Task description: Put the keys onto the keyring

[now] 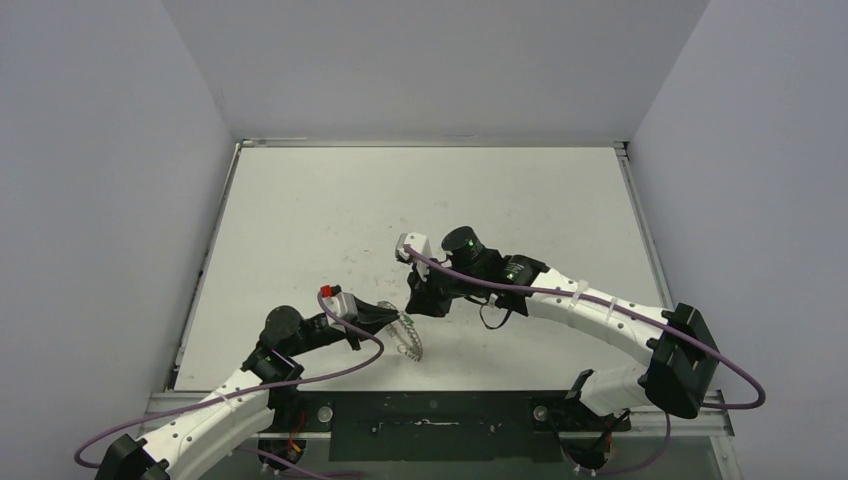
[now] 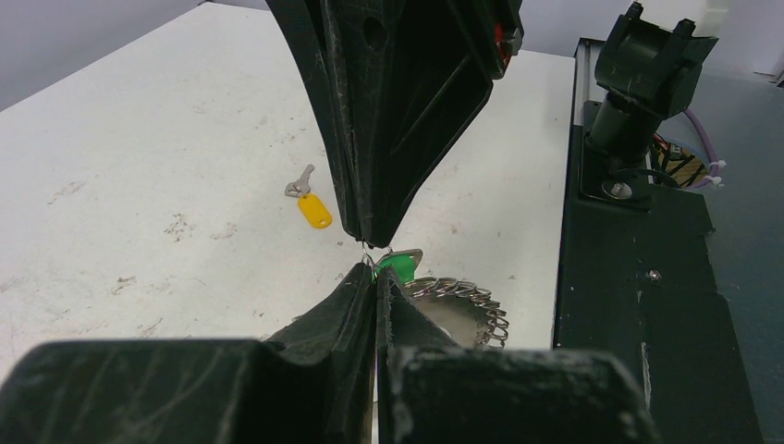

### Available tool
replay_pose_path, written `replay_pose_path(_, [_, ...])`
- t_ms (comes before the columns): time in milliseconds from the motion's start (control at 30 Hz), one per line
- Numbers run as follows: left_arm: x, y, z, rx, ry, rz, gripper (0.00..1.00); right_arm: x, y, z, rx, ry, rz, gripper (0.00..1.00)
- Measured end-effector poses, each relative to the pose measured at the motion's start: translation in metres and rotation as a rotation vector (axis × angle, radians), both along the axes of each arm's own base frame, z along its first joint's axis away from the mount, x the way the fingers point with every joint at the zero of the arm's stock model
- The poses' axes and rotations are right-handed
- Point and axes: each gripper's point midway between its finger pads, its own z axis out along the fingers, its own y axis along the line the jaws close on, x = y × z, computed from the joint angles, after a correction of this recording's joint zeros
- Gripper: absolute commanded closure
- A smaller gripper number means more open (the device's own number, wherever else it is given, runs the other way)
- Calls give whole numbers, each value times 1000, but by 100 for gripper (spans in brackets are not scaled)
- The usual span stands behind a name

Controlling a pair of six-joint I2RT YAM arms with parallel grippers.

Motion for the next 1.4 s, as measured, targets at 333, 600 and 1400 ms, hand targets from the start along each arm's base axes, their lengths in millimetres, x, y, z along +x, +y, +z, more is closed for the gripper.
replay_pose_path(333, [0, 0, 0, -1, 0, -1, 100, 1, 0, 0, 0, -3, -1, 100])
replay_pose_path(600, [2, 0, 4, -13, -7, 13, 100, 2, 2, 1, 9, -10, -2, 100])
replay_pose_path(1400, [8, 4, -6, -25, 11, 66, 100, 14, -6, -11, 3, -44, -93, 31])
